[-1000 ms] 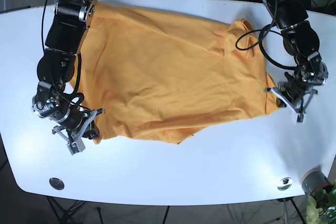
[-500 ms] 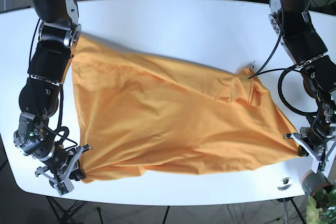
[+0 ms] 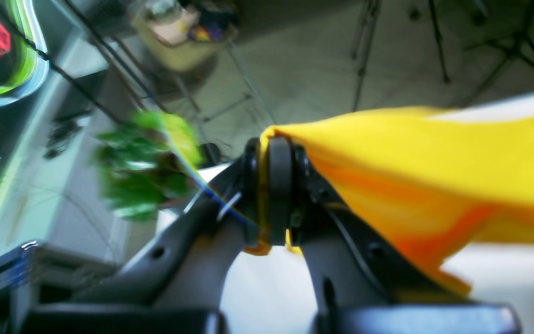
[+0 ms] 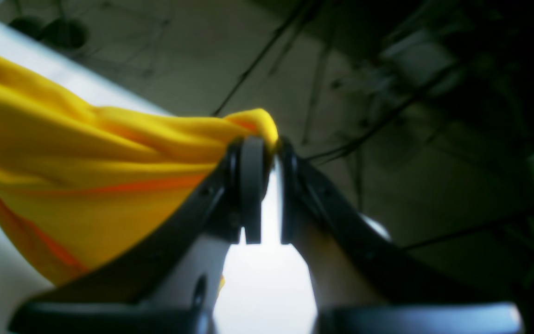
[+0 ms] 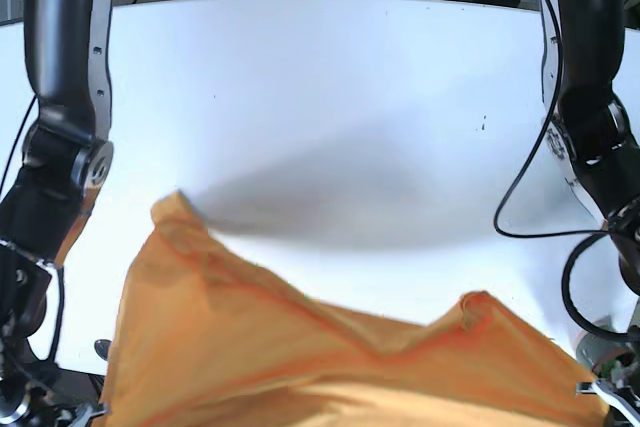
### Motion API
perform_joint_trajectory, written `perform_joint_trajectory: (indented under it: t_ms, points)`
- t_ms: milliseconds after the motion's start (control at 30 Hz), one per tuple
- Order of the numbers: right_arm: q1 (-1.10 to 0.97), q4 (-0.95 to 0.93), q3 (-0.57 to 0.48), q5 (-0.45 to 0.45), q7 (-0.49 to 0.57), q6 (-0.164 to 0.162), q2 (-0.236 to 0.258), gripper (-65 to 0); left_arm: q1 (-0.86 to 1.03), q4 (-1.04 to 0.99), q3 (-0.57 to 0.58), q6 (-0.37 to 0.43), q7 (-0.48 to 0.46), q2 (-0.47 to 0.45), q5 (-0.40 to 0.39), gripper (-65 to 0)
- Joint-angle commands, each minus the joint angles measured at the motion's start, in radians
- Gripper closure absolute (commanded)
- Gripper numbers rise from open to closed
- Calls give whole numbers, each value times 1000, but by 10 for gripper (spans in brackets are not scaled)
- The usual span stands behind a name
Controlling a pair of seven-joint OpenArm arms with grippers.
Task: Fold the T-shirt properly
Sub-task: 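Lift the T-shirt with both grippers and flip it over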
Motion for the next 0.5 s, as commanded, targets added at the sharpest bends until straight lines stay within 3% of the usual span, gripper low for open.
perform_joint_trajectory:
  t_ms: [0,300,467]
  points:
    - [96,4,-1,9,16,-4,22,-41,-98,9,-4,7,-40,-22,-8,0]
    - [152,21,-17,16,-113,-4,65,-41,-92,25,-9,1,-40,-63,-16,0]
    - [-47,179,73,18,-134,-4,61,-41,61,83,-32,-112,-41,-65,-8,0]
